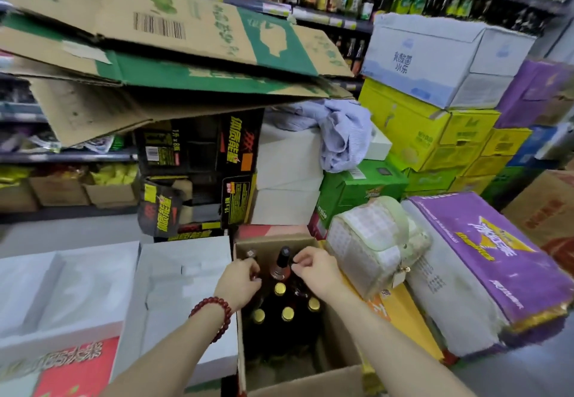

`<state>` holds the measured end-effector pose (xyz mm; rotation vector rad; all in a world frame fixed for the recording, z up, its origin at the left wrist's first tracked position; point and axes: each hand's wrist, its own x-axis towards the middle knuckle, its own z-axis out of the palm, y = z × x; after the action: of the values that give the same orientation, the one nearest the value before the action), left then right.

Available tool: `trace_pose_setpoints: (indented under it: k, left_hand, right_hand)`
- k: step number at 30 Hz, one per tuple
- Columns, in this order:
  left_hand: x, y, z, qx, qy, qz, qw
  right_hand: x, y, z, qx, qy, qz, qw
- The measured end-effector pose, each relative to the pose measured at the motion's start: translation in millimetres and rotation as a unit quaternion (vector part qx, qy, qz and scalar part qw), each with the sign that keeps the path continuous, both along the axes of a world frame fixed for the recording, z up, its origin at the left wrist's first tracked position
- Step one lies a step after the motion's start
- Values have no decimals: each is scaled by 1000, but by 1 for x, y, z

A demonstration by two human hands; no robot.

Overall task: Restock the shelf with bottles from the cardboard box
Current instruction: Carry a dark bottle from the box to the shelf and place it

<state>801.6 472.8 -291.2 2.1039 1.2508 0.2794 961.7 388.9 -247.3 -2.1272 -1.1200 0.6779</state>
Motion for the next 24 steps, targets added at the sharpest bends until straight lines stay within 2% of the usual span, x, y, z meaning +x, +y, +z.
trace_pose_setpoints:
  k: [4,11,18,24]
  left_hand:
    - [-2,10,-24,-12,10,59,998]
    - [11,25,-72,-70,-135,127,980]
    - [11,17,-106,-7,-187,141,972]
    - [11,17,-119,-22,-244,164,956]
  right_hand:
    - [9,23,-25,-13,11,15,1000]
    - [22,67,-78,7,20,-47,999]
    - [12,88,-130,29,41,-82,995]
    - [10,100,-155,65,90,-118,987]
